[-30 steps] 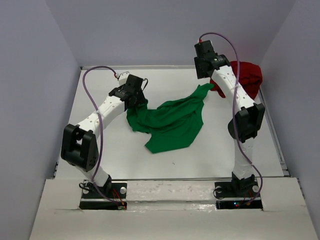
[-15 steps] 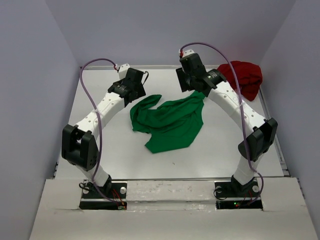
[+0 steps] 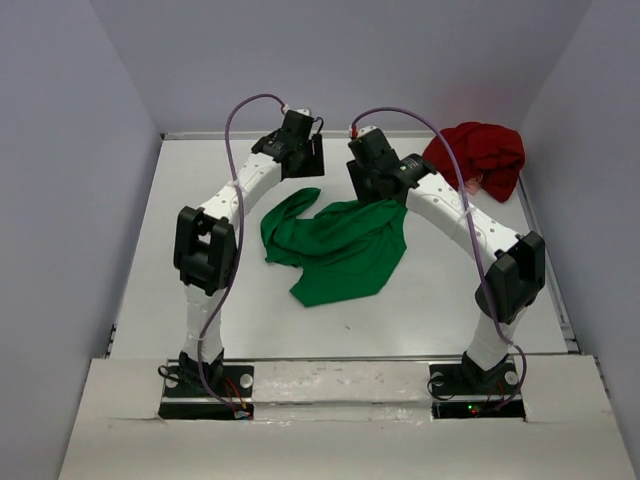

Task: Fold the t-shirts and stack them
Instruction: Move the tshirt to the center of the board

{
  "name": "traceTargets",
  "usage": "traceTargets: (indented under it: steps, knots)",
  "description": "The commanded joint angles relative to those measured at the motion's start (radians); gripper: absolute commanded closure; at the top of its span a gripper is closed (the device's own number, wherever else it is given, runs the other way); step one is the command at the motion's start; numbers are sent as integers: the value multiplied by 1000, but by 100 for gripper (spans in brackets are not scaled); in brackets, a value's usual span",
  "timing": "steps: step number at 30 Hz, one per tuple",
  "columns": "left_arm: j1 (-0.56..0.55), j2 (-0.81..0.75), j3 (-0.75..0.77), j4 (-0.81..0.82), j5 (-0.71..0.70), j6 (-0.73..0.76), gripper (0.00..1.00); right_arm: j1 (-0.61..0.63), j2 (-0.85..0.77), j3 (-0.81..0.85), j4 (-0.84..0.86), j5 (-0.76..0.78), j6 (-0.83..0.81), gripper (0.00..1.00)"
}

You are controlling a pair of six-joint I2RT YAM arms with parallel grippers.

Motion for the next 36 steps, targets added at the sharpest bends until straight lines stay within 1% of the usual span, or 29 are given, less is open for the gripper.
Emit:
traceTargets:
  steps: [1, 2, 3, 4, 5, 6, 7, 9, 16, 20, 27, 36]
  knots:
    - [-13, 122, 247, -138, 72, 116, 27, 0, -35, -6, 48, -9, 25, 48]
    - [-13, 156, 298, -161, 67, 121, 27, 0, -32, -4, 48, -6, 25, 48]
    - [-13, 226, 344, -187, 66, 124, 28, 0, -32, -6, 49, -1, 22, 48]
    - [-15, 265, 446, -213, 69, 130, 28, 0, -31, -4, 49, 0, 22, 49]
    - [-15, 297, 499, -261, 66, 139, 29, 0, -31, -4, 49, 8, 22, 49]
    - [-15, 345, 534, -272, 66, 147, 29, 0, -31, -4, 49, 13, 22, 49]
    - [-15, 360, 566, -277, 61, 156, 29, 0, -31, -6, 49, 17, 22, 49]
    - [-15, 376, 568, -266, 41, 178, 29, 0, -38, -9, 51, 25, 22, 49]
    - [-12, 396, 466, -240, -29, 195, 30, 0, -89, -32, 54, -6, 40, 50]
    - [-10, 387, 429, -218, -46, 192, 31, 0, -104, -46, 58, 4, 35, 50]
    - [-7, 437, 464, -234, -48, 221, 31, 0, -147, -81, 69, -12, 43, 51]
    - [-3, 453, 495, -205, 16, 251, 32, 0, -155, -104, 72, -6, 46, 52]
